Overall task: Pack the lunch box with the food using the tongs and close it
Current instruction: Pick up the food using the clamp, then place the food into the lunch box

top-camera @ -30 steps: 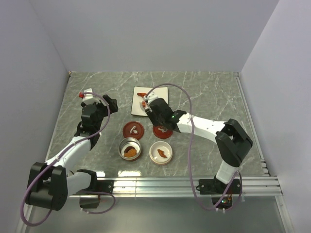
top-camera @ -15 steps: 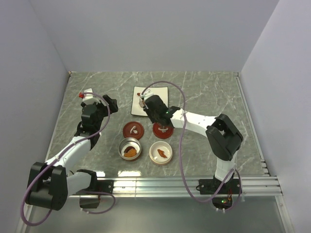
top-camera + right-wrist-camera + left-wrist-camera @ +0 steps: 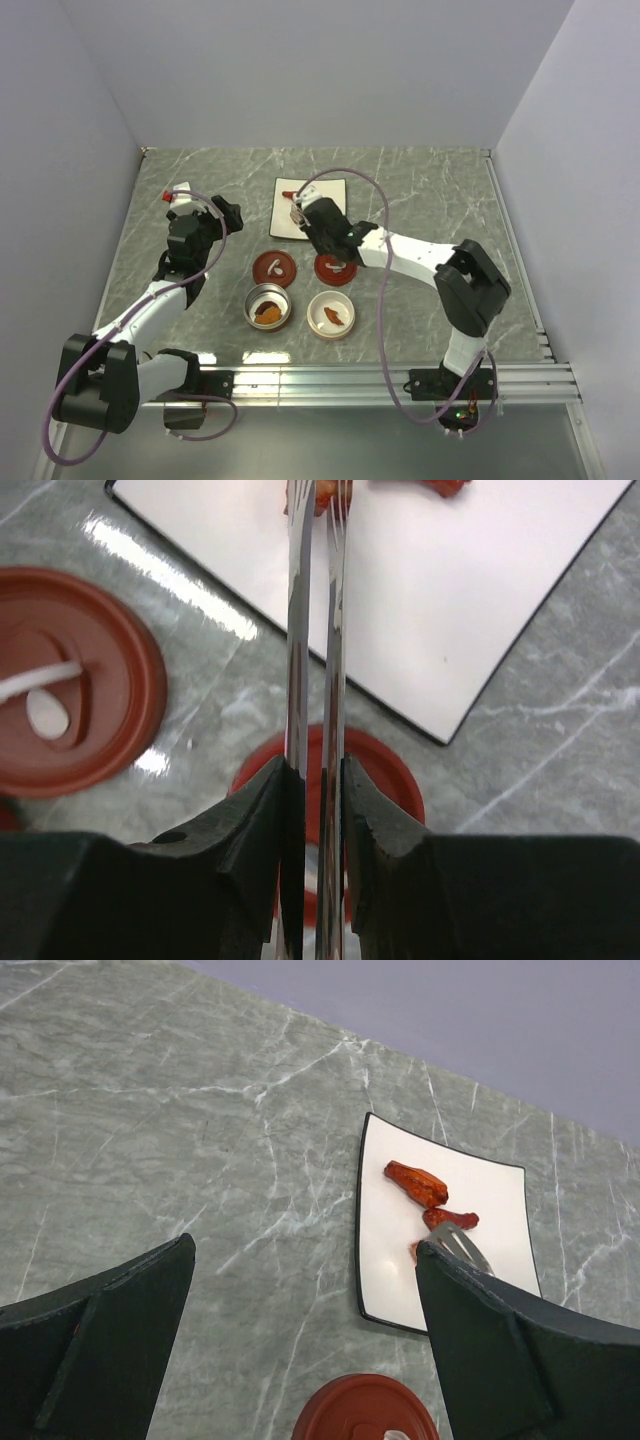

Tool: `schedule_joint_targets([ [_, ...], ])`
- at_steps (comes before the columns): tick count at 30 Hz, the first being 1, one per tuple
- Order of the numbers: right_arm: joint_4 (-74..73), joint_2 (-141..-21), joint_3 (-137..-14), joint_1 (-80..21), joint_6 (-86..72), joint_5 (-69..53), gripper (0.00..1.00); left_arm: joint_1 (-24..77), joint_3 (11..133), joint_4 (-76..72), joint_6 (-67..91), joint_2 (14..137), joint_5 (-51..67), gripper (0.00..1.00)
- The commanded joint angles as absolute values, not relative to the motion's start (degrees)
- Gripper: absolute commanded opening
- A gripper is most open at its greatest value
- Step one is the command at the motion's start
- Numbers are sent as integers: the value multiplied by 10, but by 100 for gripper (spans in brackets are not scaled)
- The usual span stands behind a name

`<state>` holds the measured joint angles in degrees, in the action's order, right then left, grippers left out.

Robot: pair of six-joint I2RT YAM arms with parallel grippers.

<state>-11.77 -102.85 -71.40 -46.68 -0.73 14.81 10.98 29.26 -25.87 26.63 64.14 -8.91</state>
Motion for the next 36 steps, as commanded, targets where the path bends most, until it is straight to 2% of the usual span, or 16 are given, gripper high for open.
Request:
schedule_joint_targets([
  [1, -96, -948, -687, -463, -5, 134, 24, 112, 299, -287, 262, 638, -92, 99],
  [9, -86, -849, -600, -491, -10, 113, 25, 112, 297, -287, 263, 636, -95, 100],
  [23, -85, -668, -488, -633, -40, 117, 25, 112, 294, -288, 265, 635, -92, 99],
  [27, -91, -650, -476, -663, -47, 108, 25, 112, 295, -287, 266, 637, -91, 99],
  [36, -132, -689, -496, -696, -55, 125, 25, 112, 292, -287, 266, 631, -92, 100],
])
